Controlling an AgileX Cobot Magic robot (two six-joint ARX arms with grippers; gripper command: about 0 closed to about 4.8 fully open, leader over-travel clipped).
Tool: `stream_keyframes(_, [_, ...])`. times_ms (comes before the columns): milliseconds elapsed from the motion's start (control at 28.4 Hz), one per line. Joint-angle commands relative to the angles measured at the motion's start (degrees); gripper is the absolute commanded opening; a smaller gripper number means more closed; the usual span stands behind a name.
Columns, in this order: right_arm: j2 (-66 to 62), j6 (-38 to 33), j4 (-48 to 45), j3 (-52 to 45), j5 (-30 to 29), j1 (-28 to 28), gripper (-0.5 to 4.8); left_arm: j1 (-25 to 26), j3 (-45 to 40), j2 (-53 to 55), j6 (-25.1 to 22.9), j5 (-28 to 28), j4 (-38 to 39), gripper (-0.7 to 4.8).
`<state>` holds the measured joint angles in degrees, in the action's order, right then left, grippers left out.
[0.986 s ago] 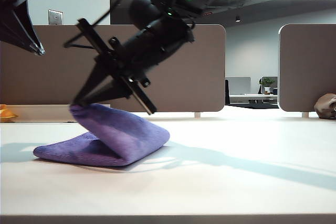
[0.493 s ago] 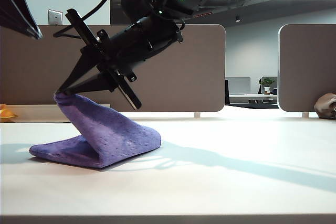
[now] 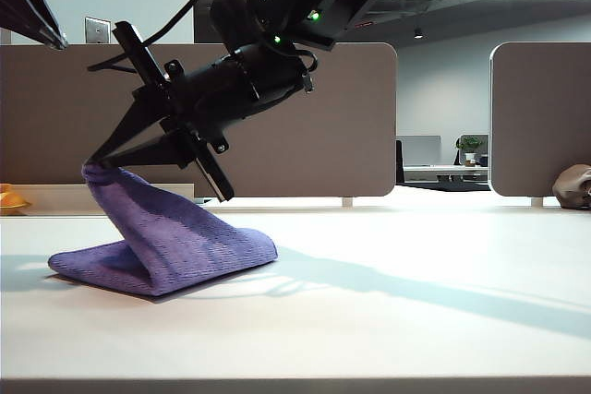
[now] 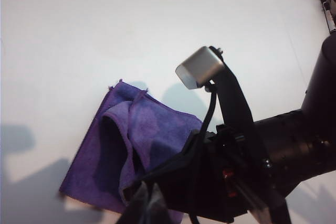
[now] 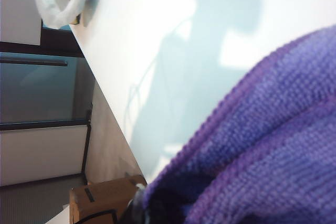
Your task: Fold the bottom of the cloth upward, then fold it vertically to form a square shape.
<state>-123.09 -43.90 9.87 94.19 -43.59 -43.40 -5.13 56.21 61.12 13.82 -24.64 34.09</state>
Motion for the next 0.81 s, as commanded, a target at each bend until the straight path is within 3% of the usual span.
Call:
stream_keyframes(35, [-0.6, -0.8, -1.2, 0.7, -2.4, -0.5, 1.31, 0.1, 0.1, -0.2, 0.2, -0.2, -0.1, -0.06])
stream_keyframes(247, [-1.1, -0.9, -2.2, 0.8, -3.6, -0.8, 2.33, 0.1, 0.1, -0.2, 0.3, -0.2, 0.2, -0.06])
stream_keyframes(423, [-1.2, -1.0, -4.4, 0.8, -3.7, -0.9, 2.57, 0.1, 0.1, -0.3, 0.4, -0.2, 0.2, -0.06])
stream_keyframes(810, [-1.2, -0.9, -4.4, 0.8, 4.1, -0.9, 2.58, 0.1, 0.1, -1.9, 0.3, -0.2, 0.6, -0.06])
